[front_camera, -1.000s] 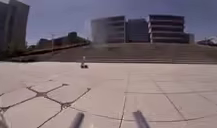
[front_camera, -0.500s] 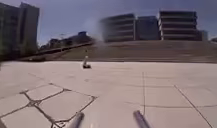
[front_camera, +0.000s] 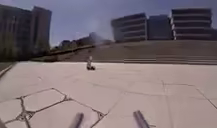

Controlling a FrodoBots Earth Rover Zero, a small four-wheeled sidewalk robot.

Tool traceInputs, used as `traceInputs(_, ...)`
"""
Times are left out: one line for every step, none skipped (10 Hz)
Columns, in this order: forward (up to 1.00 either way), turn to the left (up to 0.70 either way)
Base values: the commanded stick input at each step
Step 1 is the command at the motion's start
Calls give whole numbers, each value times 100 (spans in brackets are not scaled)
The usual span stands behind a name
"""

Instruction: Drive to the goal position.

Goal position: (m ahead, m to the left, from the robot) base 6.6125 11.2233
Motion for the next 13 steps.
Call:
traceInputs(100,27)
traceInputs(100,27)
traceInputs(100,27)
traceInputs(100,27)
traceInputs(100,27)
traceInputs(100,27)
traceInputs(100,27)
traceInputs(100,27)
traceInputs(100,27)
traceInputs(100,27)
traceInputs(100,27)
traceInputs(100,27)
traceInputs(100,27)
